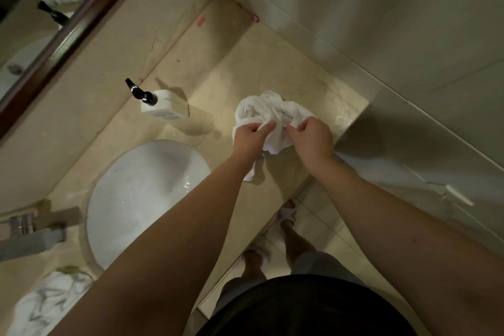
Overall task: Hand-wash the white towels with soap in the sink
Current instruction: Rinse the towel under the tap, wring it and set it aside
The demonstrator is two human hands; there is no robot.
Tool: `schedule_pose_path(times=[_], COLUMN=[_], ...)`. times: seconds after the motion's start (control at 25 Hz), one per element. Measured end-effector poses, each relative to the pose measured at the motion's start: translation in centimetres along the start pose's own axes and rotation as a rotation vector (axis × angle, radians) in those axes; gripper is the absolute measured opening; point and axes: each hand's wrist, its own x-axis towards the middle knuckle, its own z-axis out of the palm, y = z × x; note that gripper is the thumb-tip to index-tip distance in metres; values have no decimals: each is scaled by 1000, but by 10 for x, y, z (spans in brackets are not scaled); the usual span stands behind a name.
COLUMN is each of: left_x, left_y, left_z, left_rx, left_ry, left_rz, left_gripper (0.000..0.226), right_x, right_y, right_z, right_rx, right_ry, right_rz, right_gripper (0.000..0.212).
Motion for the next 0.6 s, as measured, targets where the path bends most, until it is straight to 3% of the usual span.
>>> schedule_pose_path(times=[0.08,0.16,0.24,0.44,0.6], left_x=[-1,-1,-1,-14,-31], left_y=[0,2,1,12,45], left_z=[3,3,1,-9,-25], left_rx=[-36,-97,-154,-22,8], left_ry=[0,-12,-24,135,237], left_rz=[-46,-74,-75,207,406], left_gripper=[46,29,27,40,35], right_x=[3,5,6,3,1], right_y=[2,2,0,-1,-20], right_z=[2,4,3,-17,-52], right_rx=[0,23,153,890,1113], right_ry=[-1,-8,-4,-37,-165], right_rz=[40,57,106,417,513], right_gripper=[24,19,17,9,19])
